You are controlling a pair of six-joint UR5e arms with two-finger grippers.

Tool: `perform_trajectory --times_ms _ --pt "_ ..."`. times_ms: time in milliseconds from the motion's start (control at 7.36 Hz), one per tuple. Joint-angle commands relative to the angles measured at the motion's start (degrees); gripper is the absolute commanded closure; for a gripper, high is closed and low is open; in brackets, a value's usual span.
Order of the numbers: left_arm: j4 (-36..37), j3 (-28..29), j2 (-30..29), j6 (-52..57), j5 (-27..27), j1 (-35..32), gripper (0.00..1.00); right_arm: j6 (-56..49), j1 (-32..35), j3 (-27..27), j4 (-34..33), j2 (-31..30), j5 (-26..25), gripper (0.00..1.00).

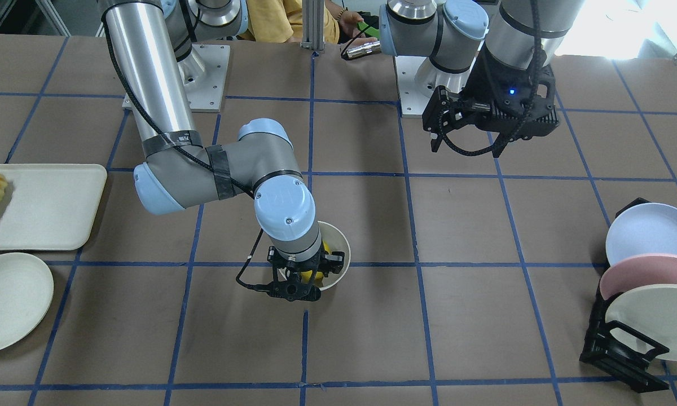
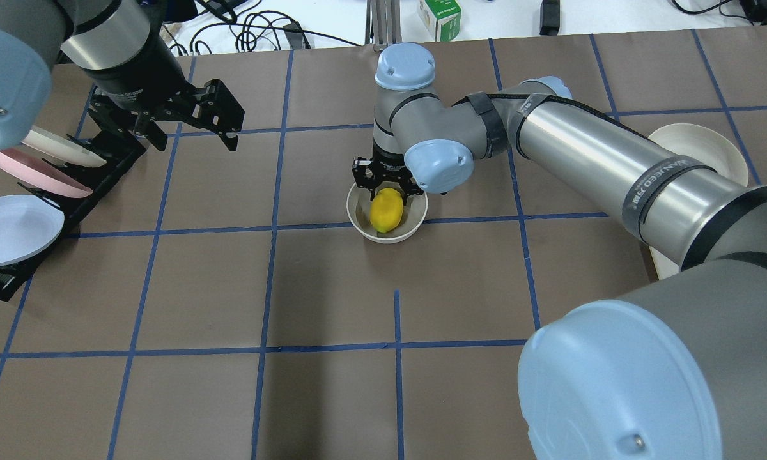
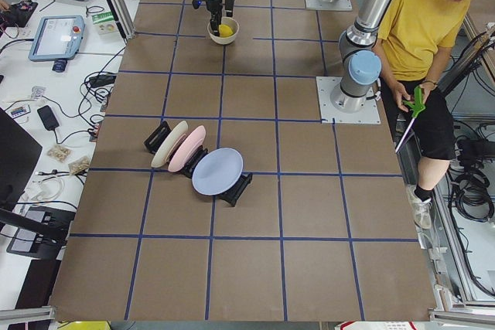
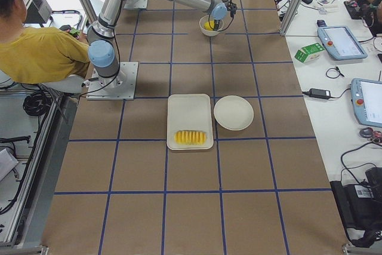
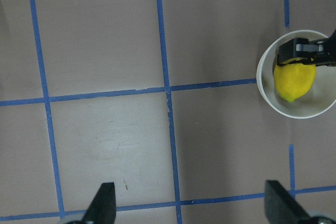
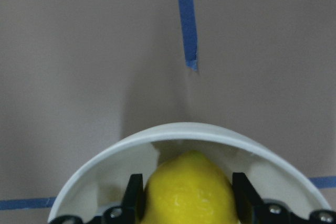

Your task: Place bowl and put lemon in it

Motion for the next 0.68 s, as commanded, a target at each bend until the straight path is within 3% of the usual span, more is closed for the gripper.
perform_trajectory --times_ms 0,136,543 --pt "0.1 -0.1 0.0 0.0 -0.1 0.0 0.0 0.2 0.0 0.0 0.3 0.0 -0.3 0.21" --pt "0.1 -0.2 0.0 0.0 0.0 -0.1 0.0 0.6 0.0 -0.1 0.2 -0.2 -0.5 0.04" --pt "0.1 -0.4 0.1 0.0 -0.1 -0.1 0.0 0.0 -0.3 -0.5 2.3 -6.1 -1.1 0.0"
